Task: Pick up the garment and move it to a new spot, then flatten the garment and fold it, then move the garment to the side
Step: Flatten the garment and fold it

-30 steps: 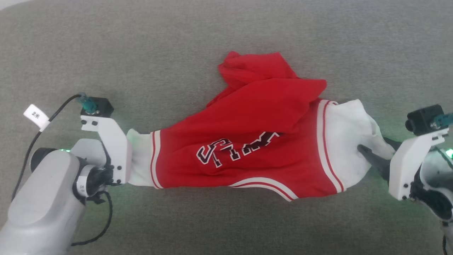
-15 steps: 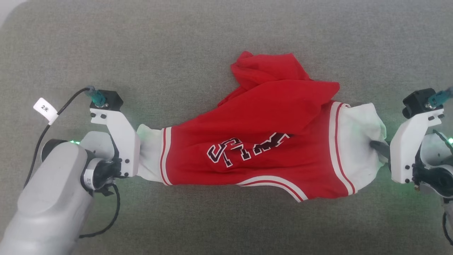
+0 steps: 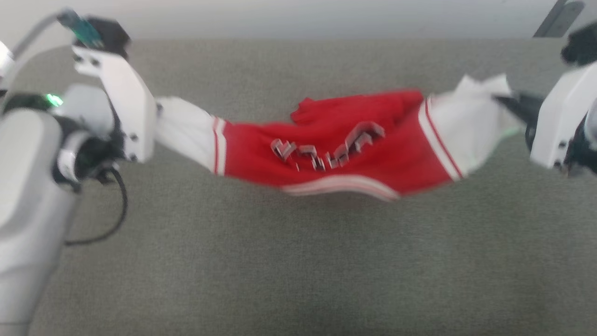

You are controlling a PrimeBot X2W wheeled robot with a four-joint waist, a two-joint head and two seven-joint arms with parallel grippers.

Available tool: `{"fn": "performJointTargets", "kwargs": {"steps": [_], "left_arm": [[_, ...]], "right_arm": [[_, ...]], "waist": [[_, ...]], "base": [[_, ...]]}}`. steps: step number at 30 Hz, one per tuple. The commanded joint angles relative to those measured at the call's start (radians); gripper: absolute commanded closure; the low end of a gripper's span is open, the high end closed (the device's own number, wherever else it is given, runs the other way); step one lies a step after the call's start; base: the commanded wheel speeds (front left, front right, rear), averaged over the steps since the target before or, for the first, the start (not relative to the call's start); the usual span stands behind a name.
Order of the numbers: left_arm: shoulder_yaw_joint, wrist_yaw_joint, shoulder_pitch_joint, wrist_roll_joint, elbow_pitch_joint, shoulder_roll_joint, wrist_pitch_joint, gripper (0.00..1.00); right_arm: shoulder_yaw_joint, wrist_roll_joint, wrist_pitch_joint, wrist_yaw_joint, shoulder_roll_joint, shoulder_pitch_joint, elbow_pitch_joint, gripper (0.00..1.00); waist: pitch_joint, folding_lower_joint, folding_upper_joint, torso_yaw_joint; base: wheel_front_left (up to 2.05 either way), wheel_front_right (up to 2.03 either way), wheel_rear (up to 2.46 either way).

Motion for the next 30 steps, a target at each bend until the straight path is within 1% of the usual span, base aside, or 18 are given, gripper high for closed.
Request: {"fn": "performJointTargets", "kwargs": {"steps": [1, 5, 7, 9, 13, 16, 21, 23, 27, 30], "left_arm": [[0.008, 0.006, -0.023, 0.012, -0.007, 0.007, 0.007, 1.00], [0.031, 0.009, -0.118, 0.026, -0.017, 0.026, 0.003, 1.00], [0.034, -0.003, -0.157, 0.027, -0.003, 0.024, -0.012, 1.00], [0.044, -0.010, -0.199, 0.030, 0.019, 0.016, -0.039, 1.00], [0.046, -0.031, -0.275, 0.054, 0.074, 0.007, -0.100, 1.00], [0.047, -0.047, -0.326, 0.064, 0.117, -0.005, -0.140, 1.00], [0.033, -0.071, -0.388, 0.077, 0.183, -0.024, -0.173, 1.00], [0.023, -0.087, -0.409, 0.081, 0.202, -0.032, -0.184, 1.00], [0.013, -0.096, -0.442, 0.096, 0.224, -0.043, -0.218, 1.00], [0.008, -0.099, -0.482, 0.111, 0.253, -0.063, -0.260, 1.00]], "right_arm": [[0.001, 0.005, -0.018, 0.000, 0.000, -0.024, -0.003, 1.00], [0.022, 0.016, -0.103, 0.000, 0.022, -0.143, 0.033, 1.00], [0.045, 0.007, -0.149, 0.000, 0.024, -0.192, 0.052, 1.00], [0.053, 0.023, -0.202, 0.000, 0.041, -0.239, 0.081, 1.00], [0.092, 0.038, -0.285, 0.000, 0.047, -0.327, 0.149, 1.00], [0.131, 0.045, -0.323, 0.000, 0.042, -0.383, 0.194, 1.00], [0.191, 0.060, -0.342, 0.000, 0.038, -0.454, 0.264, 1.00], [0.213, 0.060, -0.349, 0.000, 0.035, -0.476, 0.286, 1.00], [0.238, 0.063, -0.365, 0.000, 0.033, -0.511, 0.321, 1.00], [0.250, 0.052, -0.411, 0.000, 0.032, -0.554, 0.367, 1.00]], "waist": [[-0.028, 0.0000, 0.0001, -0.017], [-0.072, 0.0000, 0.0001, -0.039], [-0.087, 0.0000, 0.0001, -0.047], [-0.098, 0.0000, 0.0001, -0.054], [-0.118, 0.0000, 0.0001, -0.065], [-0.132, 0.0000, 0.0001, -0.072], [-0.149, 0.0000, 0.0001, -0.084], [-0.146, 0.0000, 0.0001, -0.089], [-0.121, 0.0000, 0.0001, -0.097], [-0.075, 0.0000, 0.0001, -0.101]], "base": [[0.00, 0.00, 0.00], [0.00, 0.00, 0.00], [0.00, 0.00, 0.00], [0.00, 0.00, 0.00], [0.00, 0.00, 0.00], [0.00, 0.00, 0.00], [0.00, 0.00, 0.00], [0.00, 0.00, 0.00], [0.00, 0.00, 0.00], [0.00, 0.00, 0.00]]}}
